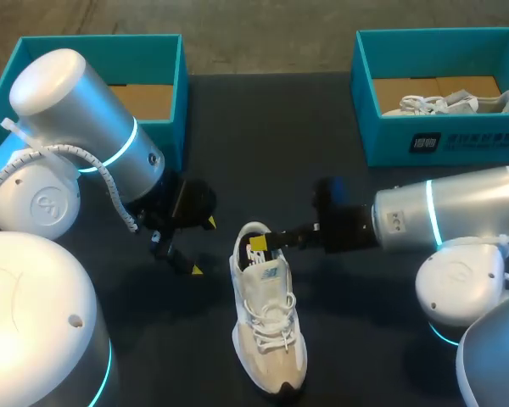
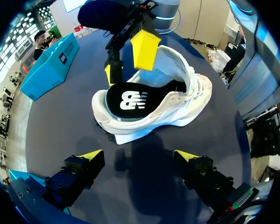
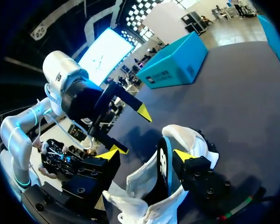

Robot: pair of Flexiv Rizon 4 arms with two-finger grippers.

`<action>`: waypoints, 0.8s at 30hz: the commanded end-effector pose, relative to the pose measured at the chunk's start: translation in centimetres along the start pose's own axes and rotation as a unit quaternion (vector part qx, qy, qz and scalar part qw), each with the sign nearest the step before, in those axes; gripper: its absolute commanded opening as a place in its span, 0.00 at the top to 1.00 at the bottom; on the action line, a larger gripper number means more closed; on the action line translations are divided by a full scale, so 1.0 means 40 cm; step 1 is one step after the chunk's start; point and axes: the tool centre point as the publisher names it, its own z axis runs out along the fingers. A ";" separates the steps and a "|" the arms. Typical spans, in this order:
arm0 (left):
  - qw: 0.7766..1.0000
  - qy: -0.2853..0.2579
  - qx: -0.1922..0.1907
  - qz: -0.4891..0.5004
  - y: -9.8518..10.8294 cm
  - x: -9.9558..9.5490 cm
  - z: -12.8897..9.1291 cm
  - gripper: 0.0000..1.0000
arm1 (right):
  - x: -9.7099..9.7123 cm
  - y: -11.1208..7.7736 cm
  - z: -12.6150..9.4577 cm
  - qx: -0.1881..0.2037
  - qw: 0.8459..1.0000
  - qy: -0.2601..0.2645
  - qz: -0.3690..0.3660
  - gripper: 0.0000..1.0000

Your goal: Take the shoe out of the shoebox, open the shoe tongue, remove and reinsert the insole, then place the shoe into the shoebox

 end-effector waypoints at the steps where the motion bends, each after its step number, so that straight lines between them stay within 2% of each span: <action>1: 1.000 0.000 -0.002 0.000 -0.001 0.002 0.000 0.00 | 0.033 0.007 -0.077 0.013 0.999 -0.030 0.002 0.27; 7: 1.000 0.000 -0.002 0.000 -0.001 0.002 0.000 0.00 | 0.072 0.022 -0.125 0.034 0.997 -0.069 0.008 0.26; 18: 1.000 0.000 -0.002 0.000 -0.001 0.002 0.000 0.00 | 0.131 0.037 -0.146 0.075 0.986 -0.144 0.034 0.29; 22: 1.000 -0.005 -0.003 0.003 -0.021 -0.013 -0.036 0.00 | 0.156 0.035 -0.138 0.085 0.982 -0.163 0.041 0.29; 24: 1.000 0.014 0.015 0.005 -0.018 -0.021 -0.066 0.00 | 0.166 0.033 -0.129 0.091 0.980 -0.171 0.045 0.29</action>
